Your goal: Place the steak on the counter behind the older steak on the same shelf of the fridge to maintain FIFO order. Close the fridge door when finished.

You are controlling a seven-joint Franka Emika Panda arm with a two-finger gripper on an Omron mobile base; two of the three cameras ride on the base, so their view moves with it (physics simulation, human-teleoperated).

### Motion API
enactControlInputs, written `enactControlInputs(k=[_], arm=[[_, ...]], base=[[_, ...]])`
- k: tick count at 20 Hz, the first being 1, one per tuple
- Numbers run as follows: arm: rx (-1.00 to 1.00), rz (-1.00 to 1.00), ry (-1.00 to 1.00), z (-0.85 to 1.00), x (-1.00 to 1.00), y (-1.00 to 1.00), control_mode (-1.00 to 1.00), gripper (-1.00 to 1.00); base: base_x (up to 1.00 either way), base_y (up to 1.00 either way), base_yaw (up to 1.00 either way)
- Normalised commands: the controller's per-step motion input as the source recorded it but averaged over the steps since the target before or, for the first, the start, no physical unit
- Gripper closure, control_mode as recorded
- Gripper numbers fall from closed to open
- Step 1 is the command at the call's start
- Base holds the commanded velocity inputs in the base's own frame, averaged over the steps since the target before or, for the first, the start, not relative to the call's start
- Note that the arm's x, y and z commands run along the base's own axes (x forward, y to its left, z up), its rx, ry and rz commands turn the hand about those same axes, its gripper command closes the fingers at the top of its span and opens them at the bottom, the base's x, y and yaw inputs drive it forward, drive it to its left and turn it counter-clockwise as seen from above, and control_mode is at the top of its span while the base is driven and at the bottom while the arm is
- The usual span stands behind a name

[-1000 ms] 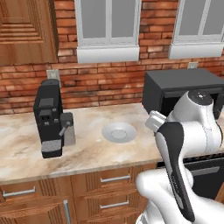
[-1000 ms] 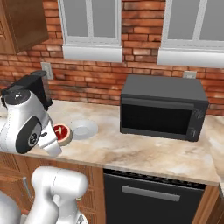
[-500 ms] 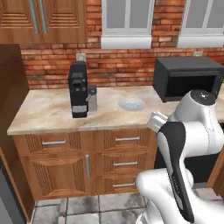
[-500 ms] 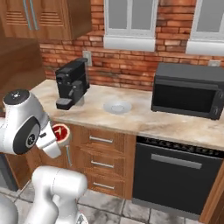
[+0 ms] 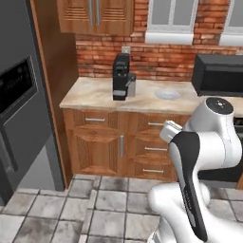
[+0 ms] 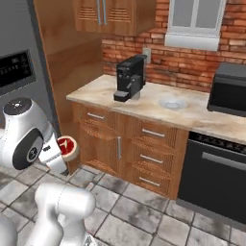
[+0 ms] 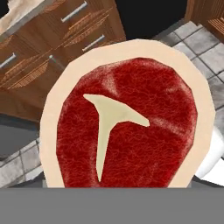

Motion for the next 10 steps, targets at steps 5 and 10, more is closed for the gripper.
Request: enactControlInputs(k=[5,10], arm=[[0.00,0.00,0.00,0.00,0.00,0.00,1.00,1.00],[0.00,0.00,0.00,0.00,0.00,0.00,1.00,1.00]], base=[[-0.66,0.60,0.52],[-0.26,0.78,0.60]])
